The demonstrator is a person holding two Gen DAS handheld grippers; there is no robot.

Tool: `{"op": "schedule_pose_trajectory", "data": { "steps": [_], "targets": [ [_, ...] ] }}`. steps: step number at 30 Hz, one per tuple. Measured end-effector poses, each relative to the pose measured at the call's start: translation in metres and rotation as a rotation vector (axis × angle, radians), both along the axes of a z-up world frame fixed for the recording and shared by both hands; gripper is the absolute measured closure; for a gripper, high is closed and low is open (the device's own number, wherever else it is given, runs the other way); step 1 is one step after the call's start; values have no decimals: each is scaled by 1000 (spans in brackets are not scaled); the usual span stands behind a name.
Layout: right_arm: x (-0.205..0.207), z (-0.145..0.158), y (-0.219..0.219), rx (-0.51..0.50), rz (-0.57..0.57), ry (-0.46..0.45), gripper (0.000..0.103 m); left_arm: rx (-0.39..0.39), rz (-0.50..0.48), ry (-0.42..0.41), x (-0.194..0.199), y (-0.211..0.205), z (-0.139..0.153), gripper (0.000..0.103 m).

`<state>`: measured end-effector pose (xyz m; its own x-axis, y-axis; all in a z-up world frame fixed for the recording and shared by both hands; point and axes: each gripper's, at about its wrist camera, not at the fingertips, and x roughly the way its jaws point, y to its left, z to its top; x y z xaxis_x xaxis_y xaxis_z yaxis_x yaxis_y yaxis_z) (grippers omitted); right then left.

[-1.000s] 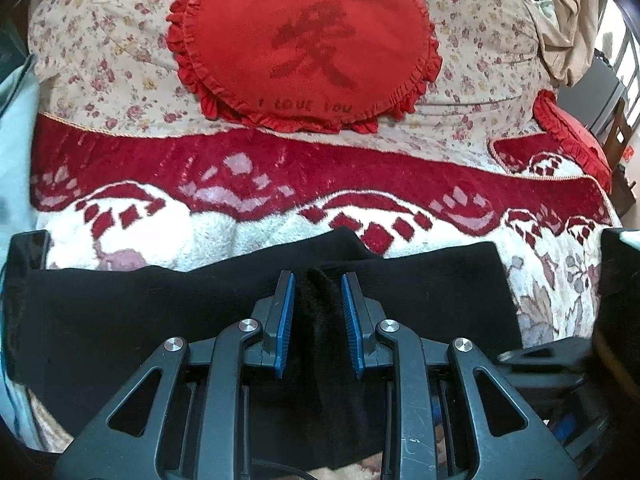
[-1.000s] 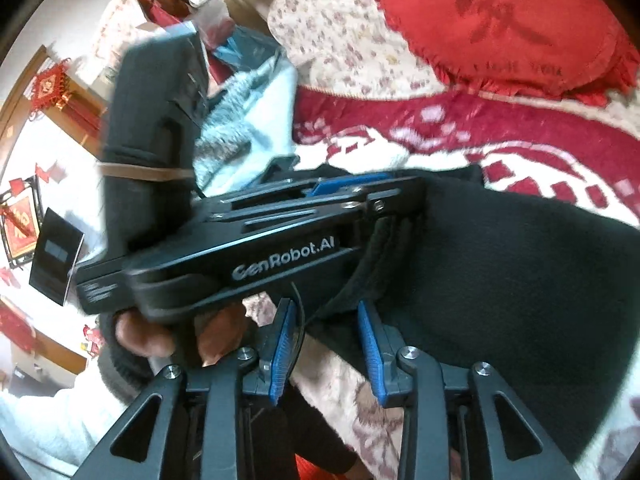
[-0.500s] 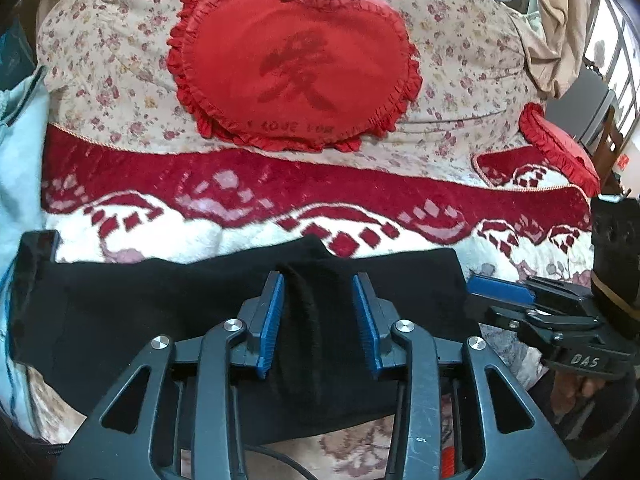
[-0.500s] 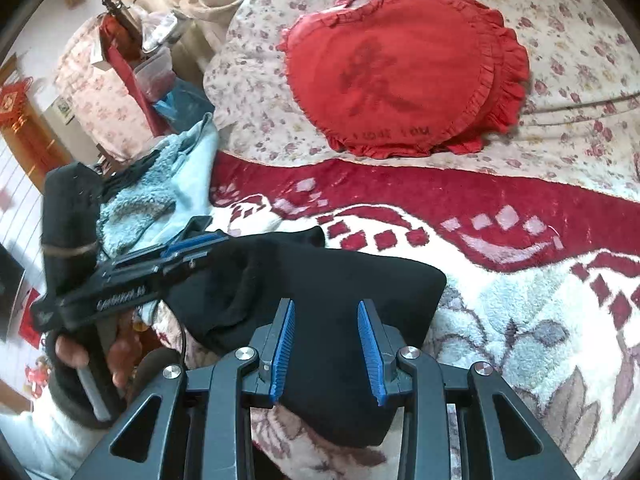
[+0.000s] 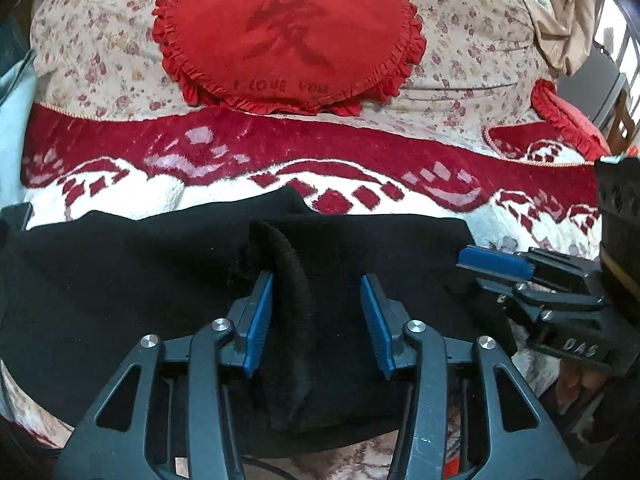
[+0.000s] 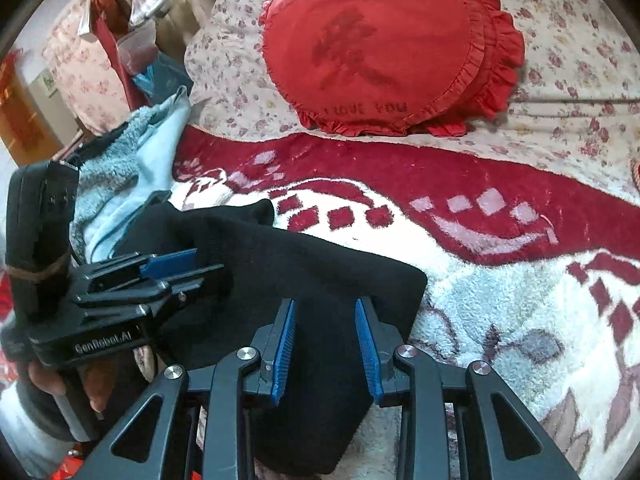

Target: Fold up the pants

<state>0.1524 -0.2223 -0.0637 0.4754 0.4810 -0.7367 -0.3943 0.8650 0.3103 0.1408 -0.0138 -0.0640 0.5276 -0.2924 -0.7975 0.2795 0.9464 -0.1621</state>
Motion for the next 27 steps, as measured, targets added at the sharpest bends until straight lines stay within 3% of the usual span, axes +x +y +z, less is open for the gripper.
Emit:
{"op": "schedule_pose_trajectory", "data": {
  "steps": [5, 11, 19, 24, 27],
  "targets": [
    [-13, 10, -9, 35, -31, 15, 73, -19, 13, 5, -8, 4, 9, 60],
    [-42, 21, -5, -24, 32, -20, 73, 3, 24, -14, -25, 3, 11, 60],
    [-60, -12, -2, -128, 42, 19, 69, 38, 36, -16, -37, -3, -6, 59],
    [-59, -6, -20, -11, -3, 42, 68, 17, 46, -3, -38, -1, -2, 59],
    [-57, -1, -26, 40, -28, 30, 62, 0, 55, 1, -39, 4, 1, 59]
  ]
}}
